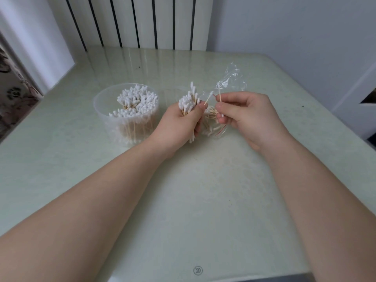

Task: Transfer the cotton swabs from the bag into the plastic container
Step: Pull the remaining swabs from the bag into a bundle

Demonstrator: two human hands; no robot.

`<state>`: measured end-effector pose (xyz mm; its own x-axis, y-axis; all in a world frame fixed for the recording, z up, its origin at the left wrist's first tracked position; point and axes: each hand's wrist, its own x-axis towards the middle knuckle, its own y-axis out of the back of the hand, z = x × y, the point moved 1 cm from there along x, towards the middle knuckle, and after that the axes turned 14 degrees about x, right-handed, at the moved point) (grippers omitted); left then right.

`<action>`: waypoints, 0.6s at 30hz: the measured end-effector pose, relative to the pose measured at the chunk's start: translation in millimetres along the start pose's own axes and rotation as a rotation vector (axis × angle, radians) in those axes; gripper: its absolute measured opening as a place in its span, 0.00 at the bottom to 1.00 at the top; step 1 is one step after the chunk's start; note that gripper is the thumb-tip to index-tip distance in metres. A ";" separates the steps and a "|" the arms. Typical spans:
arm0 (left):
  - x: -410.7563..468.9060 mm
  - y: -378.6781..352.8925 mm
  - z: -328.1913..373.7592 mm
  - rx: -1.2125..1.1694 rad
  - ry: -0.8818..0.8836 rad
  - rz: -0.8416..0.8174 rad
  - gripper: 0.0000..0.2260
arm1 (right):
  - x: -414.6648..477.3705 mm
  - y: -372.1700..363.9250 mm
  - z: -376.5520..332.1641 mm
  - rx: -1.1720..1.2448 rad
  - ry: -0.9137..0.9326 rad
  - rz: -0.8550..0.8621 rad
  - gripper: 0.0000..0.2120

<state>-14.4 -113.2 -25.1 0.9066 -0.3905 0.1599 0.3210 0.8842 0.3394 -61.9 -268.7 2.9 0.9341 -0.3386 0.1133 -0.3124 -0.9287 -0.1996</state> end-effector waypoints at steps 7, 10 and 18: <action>-2.1 0.7 2.6 -0.025 -0.017 0.044 0.13 | -9.2 -6.9 -2.0 -0.131 0.006 -0.187 0.18; -3.2 -0.3 3.3 -0.030 -0.017 0.036 0.13 | -13.2 -10.8 -2.3 -0.187 0.021 -0.234 0.18; -3.0 1.9 4.8 -0.134 0.051 -0.076 0.10 | -12.3 -5.4 3.6 -0.781 0.314 -0.375 0.53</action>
<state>-17.8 -111.6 -20.4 0.8898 -0.4474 0.0899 0.4201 0.8800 0.2215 -71.1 -259.0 -0.9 0.9438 0.0855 0.3194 -0.1334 -0.7854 0.6044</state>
